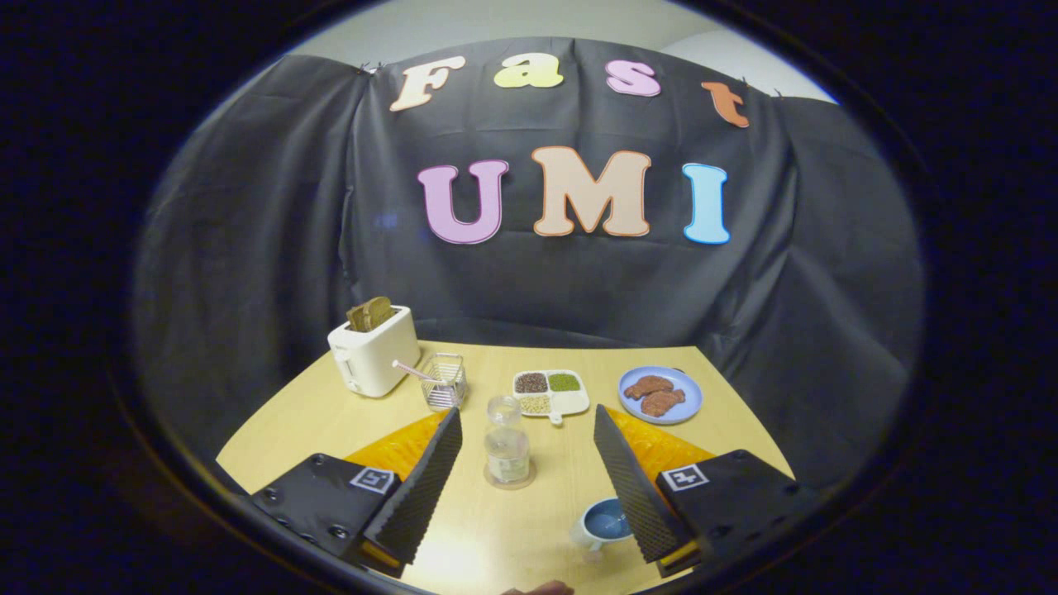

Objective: Take the bottle from table, then pour the juice into the cup, finally place the bottle on the coaster

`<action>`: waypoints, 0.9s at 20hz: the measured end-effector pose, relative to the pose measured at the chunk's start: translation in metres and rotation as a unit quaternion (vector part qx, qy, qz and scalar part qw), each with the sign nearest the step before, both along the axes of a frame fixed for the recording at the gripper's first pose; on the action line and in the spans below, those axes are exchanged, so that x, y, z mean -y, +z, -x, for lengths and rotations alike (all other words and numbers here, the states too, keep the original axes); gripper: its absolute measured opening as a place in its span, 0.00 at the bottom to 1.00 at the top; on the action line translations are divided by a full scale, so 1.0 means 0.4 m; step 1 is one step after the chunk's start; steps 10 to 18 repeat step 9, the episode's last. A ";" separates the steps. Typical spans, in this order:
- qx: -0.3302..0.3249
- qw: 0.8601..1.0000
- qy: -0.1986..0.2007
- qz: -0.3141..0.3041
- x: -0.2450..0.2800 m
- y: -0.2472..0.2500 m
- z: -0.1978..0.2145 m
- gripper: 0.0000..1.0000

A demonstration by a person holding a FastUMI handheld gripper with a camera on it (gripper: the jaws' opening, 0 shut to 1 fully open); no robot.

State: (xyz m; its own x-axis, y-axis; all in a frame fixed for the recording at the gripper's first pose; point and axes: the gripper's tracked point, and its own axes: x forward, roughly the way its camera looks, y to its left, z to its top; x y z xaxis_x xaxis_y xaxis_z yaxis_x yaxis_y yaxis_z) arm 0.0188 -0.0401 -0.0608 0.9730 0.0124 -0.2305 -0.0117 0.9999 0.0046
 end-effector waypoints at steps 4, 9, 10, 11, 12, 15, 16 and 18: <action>0.005 1.000 -0.006 -0.001 0.024 0.011 0.018 1.00; 0.009 1.000 -0.013 -0.009 0.055 0.021 0.046 1.00; 0.009 1.000 -0.013 -0.009 0.055 0.021 0.046 1.00; 0.009 1.000 -0.013 -0.009 0.055 0.021 0.046 1.00; 0.009 1.000 -0.013 -0.009 0.055 0.021 0.046 1.00; 0.009 1.000 -0.013 -0.009 0.055 0.021 0.046 1.00; 0.009 1.000 -0.013 -0.009 0.055 0.021 0.046 1.00; 0.009 1.000 -0.013 -0.009 0.055 0.021 0.046 1.00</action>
